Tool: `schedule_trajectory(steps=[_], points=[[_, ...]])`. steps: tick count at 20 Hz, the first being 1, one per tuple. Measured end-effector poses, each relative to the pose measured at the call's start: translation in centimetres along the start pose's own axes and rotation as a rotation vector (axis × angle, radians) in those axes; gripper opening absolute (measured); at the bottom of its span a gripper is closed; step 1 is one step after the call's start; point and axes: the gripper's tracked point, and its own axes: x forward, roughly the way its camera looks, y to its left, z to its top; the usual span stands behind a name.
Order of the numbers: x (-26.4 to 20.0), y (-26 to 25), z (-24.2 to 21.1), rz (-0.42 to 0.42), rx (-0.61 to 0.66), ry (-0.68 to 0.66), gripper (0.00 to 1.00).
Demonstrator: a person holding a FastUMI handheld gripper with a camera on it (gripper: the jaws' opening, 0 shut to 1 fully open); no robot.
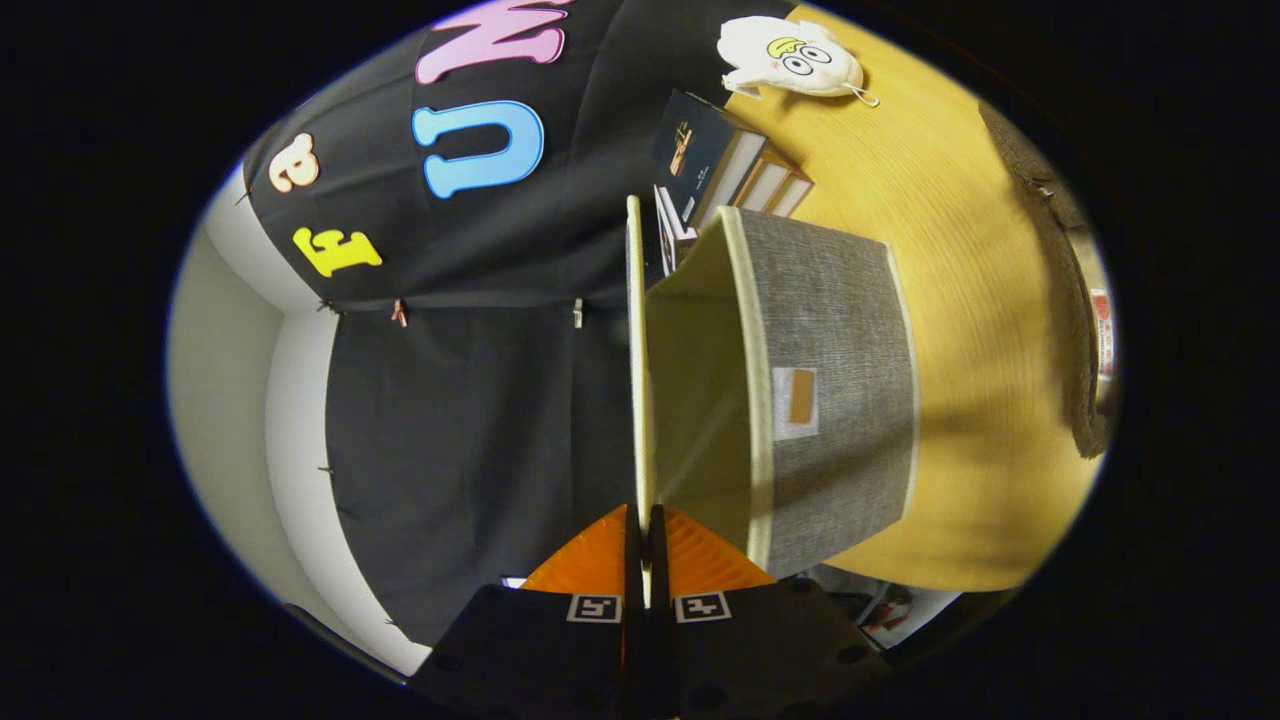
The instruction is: Open the storage box then place both shoes into the box .Put the left shoe in first, then the right shoe, with the right side of both shoes facing outward in a uniform manner.
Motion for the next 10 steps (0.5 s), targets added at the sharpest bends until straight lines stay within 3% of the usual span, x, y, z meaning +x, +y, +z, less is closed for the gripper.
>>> schedule_trajectory(steps=[4,10], points=[[2.2,5.3,-0.8,0.016,-0.102,0.022,0.04],[9.2,10.5,-3.4,-0.005,-0.204,0.067,0.05]])
